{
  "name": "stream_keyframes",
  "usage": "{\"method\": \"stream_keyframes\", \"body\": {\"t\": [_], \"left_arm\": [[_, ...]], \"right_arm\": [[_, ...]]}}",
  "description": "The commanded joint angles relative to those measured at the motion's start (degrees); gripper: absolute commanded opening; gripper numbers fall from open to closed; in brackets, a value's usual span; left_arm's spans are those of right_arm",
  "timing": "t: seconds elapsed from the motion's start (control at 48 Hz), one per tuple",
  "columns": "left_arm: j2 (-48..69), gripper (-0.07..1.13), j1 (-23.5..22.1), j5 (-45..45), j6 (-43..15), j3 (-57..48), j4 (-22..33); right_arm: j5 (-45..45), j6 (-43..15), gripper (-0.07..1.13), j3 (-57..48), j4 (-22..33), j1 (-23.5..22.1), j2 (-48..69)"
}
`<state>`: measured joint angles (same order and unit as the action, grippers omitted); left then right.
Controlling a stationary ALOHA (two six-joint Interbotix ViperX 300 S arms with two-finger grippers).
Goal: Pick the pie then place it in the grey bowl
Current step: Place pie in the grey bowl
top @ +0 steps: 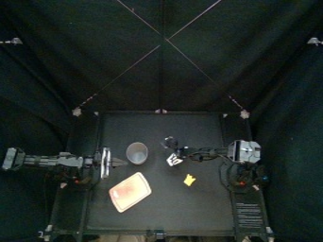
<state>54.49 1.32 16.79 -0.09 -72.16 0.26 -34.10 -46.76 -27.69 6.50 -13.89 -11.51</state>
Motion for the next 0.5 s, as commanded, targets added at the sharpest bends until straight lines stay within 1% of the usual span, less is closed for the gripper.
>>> {"method": "stream_keyframes", "body": {"t": [0.021,0.083,0.125,0.25,0.438,0.5], "left_arm": [[-0.2,-0.03,0.1,0.4,-0.1,0.6,0.0],[-0.3,-0.03,0.1,0.4,0.0,0.5,0.0],[-0.2,-0.03,0.1,0.3,0.1,0.4,0.0],[-0.3,-0.03,0.1,0.3,0.1,0.4,0.0],[-0.2,-0.03,0.1,0.3,0.0,0.4,0.0],[-0.2,-0.03,0.0,0.4,0.0,0.3,0.0]], "right_arm": [[-0.5,0.4,0.67,2.7,0.3,0.6,1.4],[-0.5,0.4,0.6,4.3,0.4,1.2,1.8],[-0.4,0.5,0.58,5.7,0.9,1.7,2.0],[1.2,0.1,0.57,11.4,4.2,3.0,2.4],[12.5,0.2,0.57,20.5,11.4,4.7,1.1],[17.1,0.0,0.57,22.0,12.7,4.8,-0.3]]}}
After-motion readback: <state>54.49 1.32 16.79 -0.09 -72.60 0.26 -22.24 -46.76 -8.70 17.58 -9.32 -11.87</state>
